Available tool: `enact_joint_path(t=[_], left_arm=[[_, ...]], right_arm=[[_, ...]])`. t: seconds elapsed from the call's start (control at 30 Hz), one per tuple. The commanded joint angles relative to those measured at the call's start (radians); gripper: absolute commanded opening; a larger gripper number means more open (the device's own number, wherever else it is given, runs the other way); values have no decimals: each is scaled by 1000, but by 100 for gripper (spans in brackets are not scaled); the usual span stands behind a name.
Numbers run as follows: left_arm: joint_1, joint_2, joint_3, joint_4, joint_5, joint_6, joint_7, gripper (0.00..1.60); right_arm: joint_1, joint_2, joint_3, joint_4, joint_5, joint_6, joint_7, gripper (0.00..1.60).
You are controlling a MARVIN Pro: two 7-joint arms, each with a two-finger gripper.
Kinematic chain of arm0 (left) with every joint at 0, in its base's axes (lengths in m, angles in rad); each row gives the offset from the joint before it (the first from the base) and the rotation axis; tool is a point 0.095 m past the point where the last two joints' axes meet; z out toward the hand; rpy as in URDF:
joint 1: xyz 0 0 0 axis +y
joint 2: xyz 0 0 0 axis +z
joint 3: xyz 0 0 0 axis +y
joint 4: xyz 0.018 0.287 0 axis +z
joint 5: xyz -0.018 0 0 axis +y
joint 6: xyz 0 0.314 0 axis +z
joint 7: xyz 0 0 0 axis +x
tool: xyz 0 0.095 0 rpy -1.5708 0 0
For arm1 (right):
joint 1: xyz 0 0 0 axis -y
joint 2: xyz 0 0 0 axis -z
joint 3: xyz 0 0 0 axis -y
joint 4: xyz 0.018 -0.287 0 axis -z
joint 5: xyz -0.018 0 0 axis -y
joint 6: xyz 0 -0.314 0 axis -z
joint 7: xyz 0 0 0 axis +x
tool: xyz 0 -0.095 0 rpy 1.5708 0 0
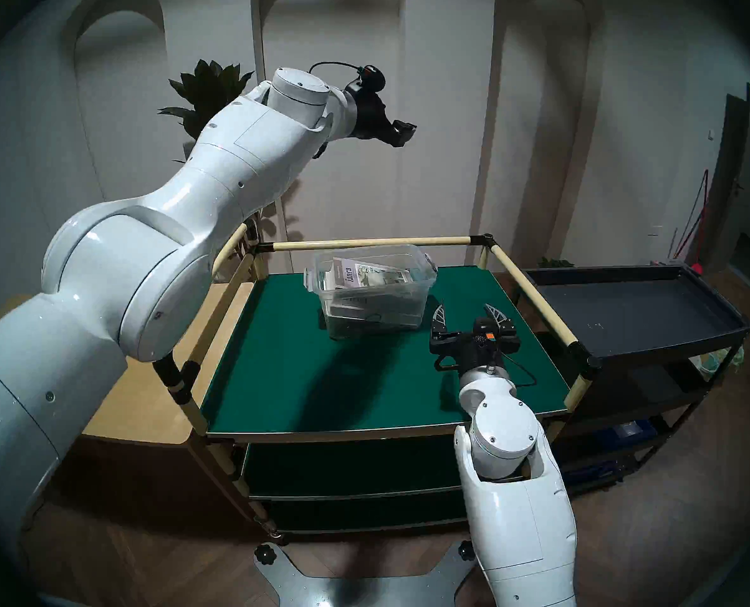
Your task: Put the storage box onto the shelf
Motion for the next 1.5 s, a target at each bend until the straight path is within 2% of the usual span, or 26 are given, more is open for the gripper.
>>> enact_joint_path(t=[0.0,0.13,0.17,0.33,0.6,0.87,1.2,1.47], left_arm=[[-21,-30,-14,-69,4,-12,82,160],[-13,-37,-10,-83,12,0,129,160],[-11,-30,-11,-87,17,10,160,160],[-6,-12,-12,-89,36,25,210,160],[11,91,-40,-70,78,93,341,160],[53,148,-58,-56,108,171,452,160],[157,117,-55,-49,122,284,559,160],[220,123,-64,-49,131,355,636,160]], right_arm=[[9,1,1,-15,-1,-5,-1,160],[9,1,1,-12,-1,-5,-1,160],[10,1,1,-10,0,-5,-1,160],[10,1,1,-7,0,-5,-1,160],[11,0,1,1,0,-5,-1,160],[12,0,1,6,0,-5,-1,160],[15,0,1,11,0,-5,-1,160],[16,0,1,15,0,-5,-1,160]])
